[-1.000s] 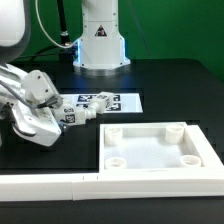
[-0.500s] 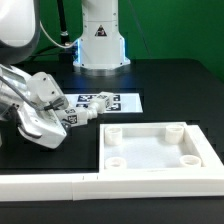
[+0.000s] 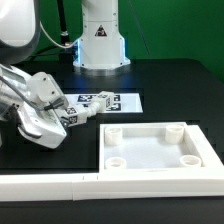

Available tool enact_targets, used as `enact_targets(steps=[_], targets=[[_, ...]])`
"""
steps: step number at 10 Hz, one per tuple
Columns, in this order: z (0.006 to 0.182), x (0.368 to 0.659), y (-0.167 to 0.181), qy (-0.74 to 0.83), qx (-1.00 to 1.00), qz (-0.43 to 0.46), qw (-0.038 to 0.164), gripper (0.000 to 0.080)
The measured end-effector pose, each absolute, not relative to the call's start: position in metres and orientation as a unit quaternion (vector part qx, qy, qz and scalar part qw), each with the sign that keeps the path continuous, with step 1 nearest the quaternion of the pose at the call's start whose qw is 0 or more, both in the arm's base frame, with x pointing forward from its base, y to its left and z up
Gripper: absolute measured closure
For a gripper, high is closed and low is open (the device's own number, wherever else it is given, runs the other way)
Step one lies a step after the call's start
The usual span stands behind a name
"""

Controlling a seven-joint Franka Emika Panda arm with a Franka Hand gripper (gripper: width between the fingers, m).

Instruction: Assemble one leg

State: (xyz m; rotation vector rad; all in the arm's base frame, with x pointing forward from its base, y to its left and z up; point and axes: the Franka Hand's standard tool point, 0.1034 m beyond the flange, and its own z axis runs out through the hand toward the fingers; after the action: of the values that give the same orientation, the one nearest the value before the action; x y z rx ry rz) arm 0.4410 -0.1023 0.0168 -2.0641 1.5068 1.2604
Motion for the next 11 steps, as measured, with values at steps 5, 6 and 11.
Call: enact_targets(steps=[5,6,11], targets=[[0.102,0.479,-0.066,0.515,-0.793,0.289,0.150,0.0514],[0.100,0.481,-0.064,0.516,-0.804,0.261,0.141,0.0514],[0.138,0.540,-0.029,0.416,-0.906,0.060,0.042,0.0514]])
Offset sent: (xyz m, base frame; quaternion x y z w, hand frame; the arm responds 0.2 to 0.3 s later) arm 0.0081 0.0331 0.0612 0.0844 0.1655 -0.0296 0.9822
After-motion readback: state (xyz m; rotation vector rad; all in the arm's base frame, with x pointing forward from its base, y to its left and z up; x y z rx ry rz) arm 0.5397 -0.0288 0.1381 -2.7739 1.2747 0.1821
